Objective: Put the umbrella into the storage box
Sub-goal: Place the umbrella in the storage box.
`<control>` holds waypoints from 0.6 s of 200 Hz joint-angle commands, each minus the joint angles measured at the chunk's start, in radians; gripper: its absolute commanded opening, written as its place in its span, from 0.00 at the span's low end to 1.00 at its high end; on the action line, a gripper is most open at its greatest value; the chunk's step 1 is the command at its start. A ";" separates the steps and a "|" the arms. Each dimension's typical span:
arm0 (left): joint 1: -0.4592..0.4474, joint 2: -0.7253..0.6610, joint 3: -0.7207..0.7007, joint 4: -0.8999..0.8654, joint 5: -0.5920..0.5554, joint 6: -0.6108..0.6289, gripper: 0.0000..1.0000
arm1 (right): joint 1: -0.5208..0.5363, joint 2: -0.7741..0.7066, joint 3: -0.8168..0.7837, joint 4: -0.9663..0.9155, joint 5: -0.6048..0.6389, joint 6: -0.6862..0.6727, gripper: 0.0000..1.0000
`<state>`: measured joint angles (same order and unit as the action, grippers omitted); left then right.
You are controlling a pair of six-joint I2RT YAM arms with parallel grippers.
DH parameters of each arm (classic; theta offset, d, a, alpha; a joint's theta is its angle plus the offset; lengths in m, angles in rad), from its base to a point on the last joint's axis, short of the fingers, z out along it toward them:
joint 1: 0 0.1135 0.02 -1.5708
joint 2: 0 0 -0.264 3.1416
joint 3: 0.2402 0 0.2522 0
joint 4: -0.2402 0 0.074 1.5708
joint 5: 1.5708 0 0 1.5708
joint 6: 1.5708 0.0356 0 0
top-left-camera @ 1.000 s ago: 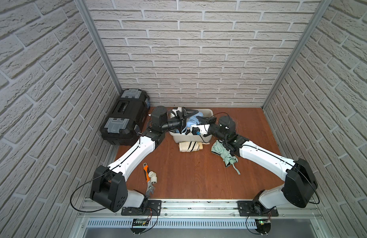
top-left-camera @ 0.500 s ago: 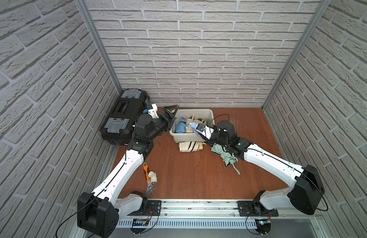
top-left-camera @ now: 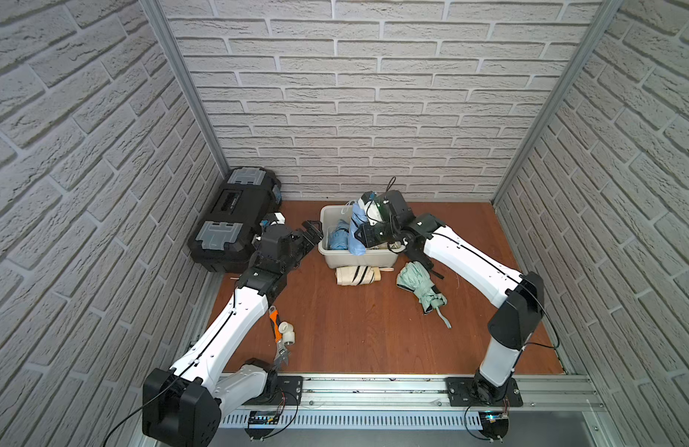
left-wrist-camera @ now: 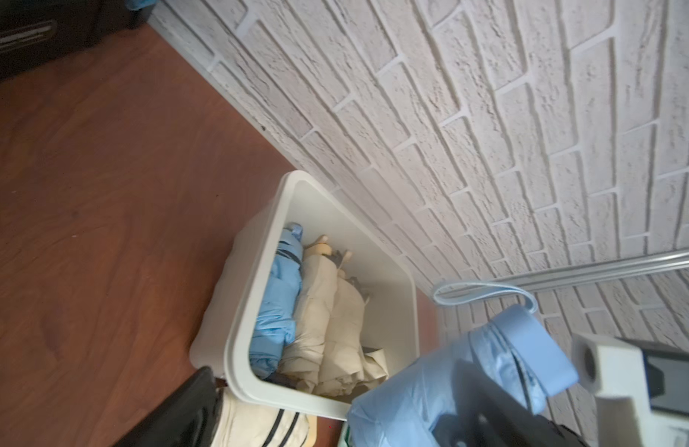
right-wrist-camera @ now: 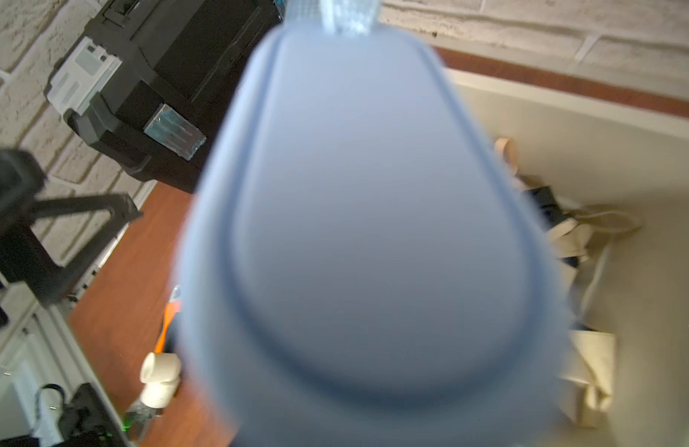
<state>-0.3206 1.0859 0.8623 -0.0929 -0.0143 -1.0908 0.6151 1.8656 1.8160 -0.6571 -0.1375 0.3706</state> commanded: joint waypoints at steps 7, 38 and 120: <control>0.008 -0.035 -0.043 -0.008 -0.062 0.021 0.97 | -0.037 0.094 0.173 -0.057 -0.135 0.149 0.03; 0.009 -0.031 -0.056 -0.016 -0.062 0.019 0.97 | -0.062 0.223 0.294 -0.081 -0.200 0.190 0.03; 0.009 0.044 -0.041 -0.017 0.005 0.088 0.83 | -0.081 0.493 0.595 -0.202 -0.378 0.221 0.03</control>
<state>-0.3187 1.1015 0.8158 -0.1276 -0.0387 -1.0447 0.5274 2.3417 2.3440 -0.8467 -0.4049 0.5743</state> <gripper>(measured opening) 0.851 0.297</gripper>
